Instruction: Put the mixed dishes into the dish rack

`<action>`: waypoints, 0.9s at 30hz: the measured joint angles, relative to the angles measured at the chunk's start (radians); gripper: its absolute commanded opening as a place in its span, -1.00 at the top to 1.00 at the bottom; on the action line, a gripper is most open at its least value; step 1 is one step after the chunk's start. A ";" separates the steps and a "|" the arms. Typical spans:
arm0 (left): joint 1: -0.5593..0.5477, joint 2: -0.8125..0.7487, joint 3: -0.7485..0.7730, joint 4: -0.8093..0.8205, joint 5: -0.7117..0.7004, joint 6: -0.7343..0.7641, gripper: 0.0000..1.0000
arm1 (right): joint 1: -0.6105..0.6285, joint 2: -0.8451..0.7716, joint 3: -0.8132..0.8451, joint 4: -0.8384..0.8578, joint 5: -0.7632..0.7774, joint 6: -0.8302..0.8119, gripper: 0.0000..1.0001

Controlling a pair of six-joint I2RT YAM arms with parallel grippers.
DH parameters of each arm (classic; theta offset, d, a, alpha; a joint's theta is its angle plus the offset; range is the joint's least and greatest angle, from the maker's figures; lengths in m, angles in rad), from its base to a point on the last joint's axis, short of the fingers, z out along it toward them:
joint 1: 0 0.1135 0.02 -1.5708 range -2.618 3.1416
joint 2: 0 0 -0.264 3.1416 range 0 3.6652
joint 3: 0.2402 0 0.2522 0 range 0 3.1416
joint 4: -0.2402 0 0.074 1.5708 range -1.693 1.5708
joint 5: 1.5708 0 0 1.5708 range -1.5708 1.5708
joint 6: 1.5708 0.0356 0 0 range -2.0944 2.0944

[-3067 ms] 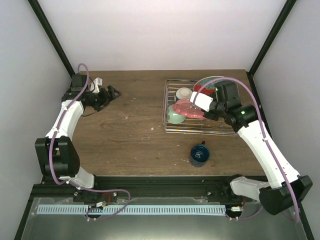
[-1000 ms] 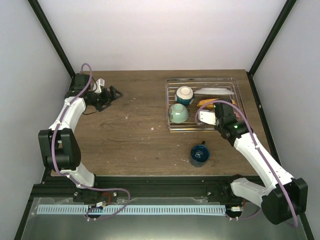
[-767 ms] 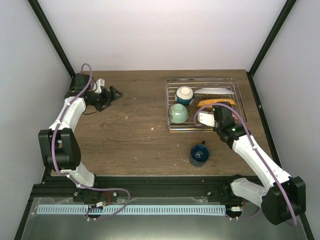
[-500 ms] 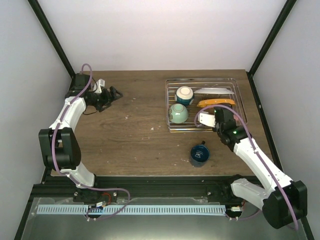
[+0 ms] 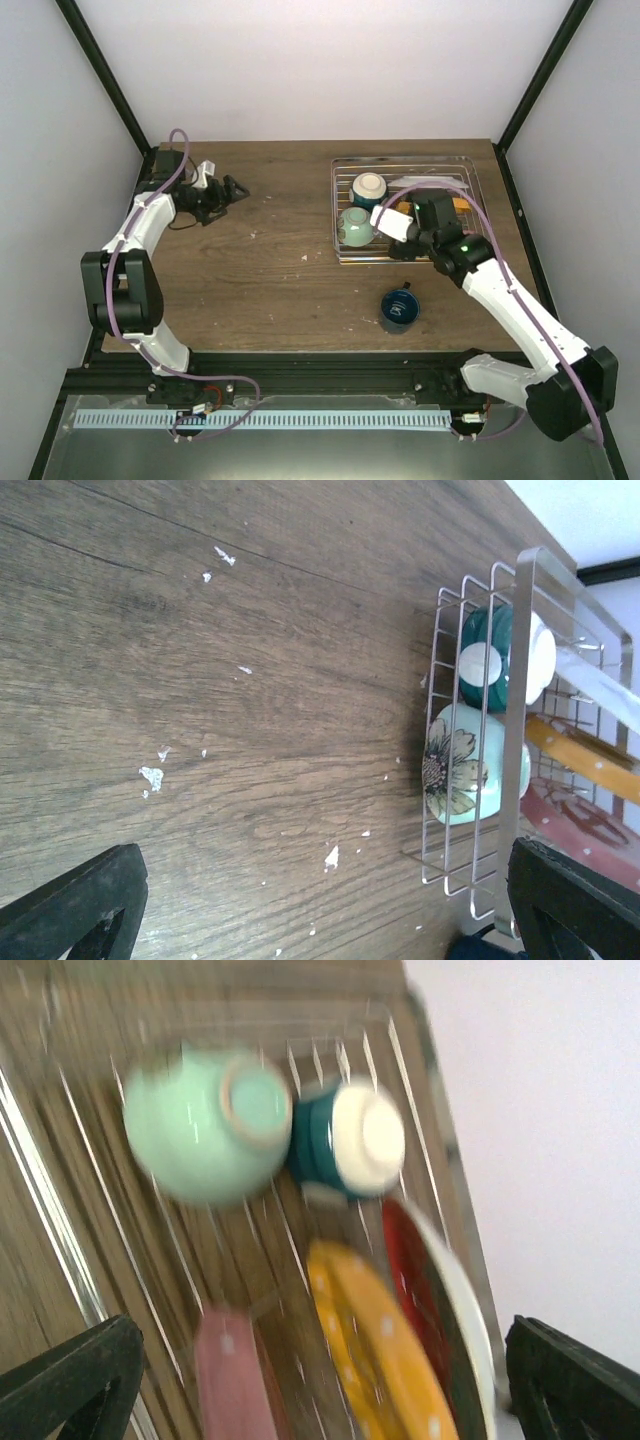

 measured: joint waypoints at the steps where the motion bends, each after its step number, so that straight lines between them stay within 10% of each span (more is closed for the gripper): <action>1: -0.005 0.000 0.000 -0.001 -0.006 0.006 -1.00 | 0.012 0.013 0.016 0.014 -0.036 0.036 -1.00; 7: -0.138 0.000 0.067 -0.069 -0.133 0.108 -1.00 | 0.033 0.172 0.194 0.209 -0.191 0.345 -1.00; 18: -0.457 0.001 0.180 -0.217 -0.238 0.396 -0.98 | -0.115 0.735 1.044 0.130 -0.079 0.908 -1.00; 27: -0.607 0.000 0.167 -0.323 -0.332 0.517 -0.97 | -0.311 0.763 1.097 -0.055 -0.017 1.217 -1.00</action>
